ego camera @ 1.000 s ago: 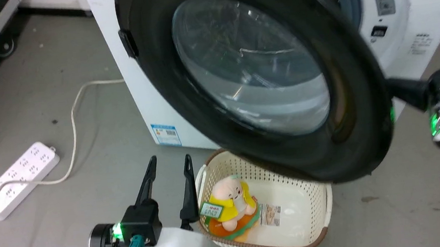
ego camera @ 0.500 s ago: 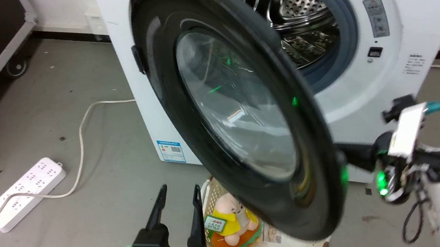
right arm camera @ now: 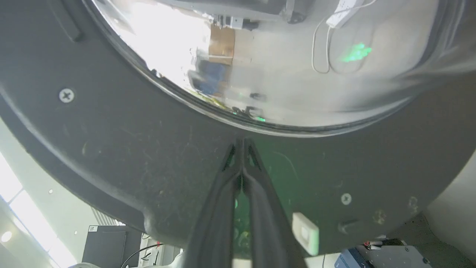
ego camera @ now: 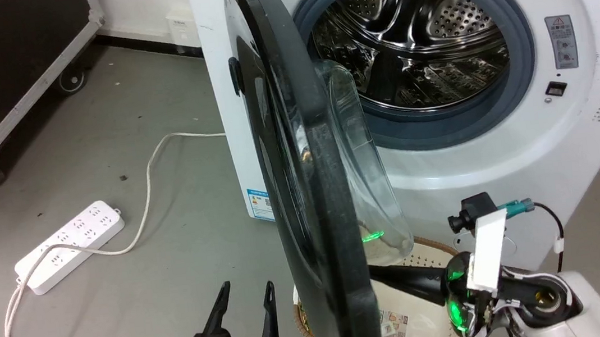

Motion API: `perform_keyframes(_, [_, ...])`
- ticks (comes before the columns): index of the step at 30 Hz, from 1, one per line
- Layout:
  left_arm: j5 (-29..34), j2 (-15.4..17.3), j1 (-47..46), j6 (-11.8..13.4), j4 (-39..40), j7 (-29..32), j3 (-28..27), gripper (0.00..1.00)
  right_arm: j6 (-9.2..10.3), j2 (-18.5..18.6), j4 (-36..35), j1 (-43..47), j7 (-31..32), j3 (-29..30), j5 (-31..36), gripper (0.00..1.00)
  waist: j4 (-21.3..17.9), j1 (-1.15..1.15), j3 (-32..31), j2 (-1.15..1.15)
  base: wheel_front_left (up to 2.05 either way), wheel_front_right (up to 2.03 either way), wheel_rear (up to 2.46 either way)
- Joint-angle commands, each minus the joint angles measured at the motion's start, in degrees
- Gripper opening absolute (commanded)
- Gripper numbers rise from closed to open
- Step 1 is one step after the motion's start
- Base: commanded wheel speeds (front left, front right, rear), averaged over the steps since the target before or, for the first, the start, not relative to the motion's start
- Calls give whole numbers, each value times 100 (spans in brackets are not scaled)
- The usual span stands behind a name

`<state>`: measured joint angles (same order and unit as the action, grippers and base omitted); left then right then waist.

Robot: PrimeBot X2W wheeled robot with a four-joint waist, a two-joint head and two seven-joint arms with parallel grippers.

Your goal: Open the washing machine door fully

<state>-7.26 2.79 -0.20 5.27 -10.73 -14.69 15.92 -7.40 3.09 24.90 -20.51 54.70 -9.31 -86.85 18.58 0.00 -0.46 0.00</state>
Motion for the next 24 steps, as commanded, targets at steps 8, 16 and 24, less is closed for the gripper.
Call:
perform_keyframes(8, [-196,21,71,-91,11,-30,-185,100,-9,154,-635,273,-935,383,432,100,-222,0,-70,0,0,0,0])
perform_keyframes(16, [-296,85,61,-207,95,-30,-424,100,-9,969,-2498,749,-3274,560,2783,100,-661,0,-102,0,0,0,0])
perform_keyframes(24, [-292,169,165,-335,147,-30,-575,100,-9,1526,-3024,1524,-5506,656,5169,100,-1043,0,-109,0,0,0,0])
